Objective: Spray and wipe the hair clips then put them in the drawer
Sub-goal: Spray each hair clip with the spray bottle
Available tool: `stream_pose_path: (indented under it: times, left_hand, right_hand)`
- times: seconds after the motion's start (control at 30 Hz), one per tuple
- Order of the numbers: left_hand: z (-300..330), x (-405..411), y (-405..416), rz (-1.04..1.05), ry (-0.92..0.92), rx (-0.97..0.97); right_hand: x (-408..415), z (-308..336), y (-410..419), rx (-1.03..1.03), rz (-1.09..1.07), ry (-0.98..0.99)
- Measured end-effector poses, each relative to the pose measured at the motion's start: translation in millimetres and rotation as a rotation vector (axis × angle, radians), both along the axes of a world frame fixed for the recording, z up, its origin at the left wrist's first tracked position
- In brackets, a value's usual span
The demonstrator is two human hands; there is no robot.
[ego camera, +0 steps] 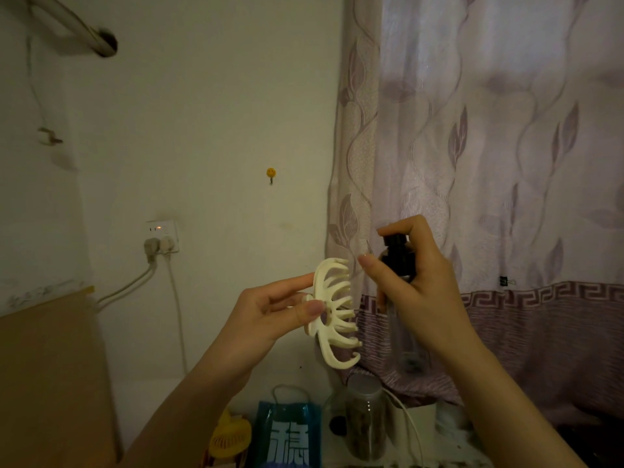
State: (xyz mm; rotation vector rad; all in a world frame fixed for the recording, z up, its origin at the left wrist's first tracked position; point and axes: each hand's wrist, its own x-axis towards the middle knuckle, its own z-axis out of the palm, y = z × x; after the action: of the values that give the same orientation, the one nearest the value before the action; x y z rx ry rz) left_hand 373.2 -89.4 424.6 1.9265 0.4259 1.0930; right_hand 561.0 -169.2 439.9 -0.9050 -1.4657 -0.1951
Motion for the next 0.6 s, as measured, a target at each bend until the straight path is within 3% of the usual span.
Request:
stream_pose_path:
  times: [0.3,0.6]
  left_hand:
    - [-1.1,-0.6,-3.3,-0.002,-0.004,-0.003]
    - [0.2,-2.3,-1.7,0.045,-0.132,-0.029]
  right_hand:
    - [-1.5,-7.1,-0.4,0.005,-0.057,0.049]
    - [7.1,-27.9,-7.3,-0.026,0.047,0.12]
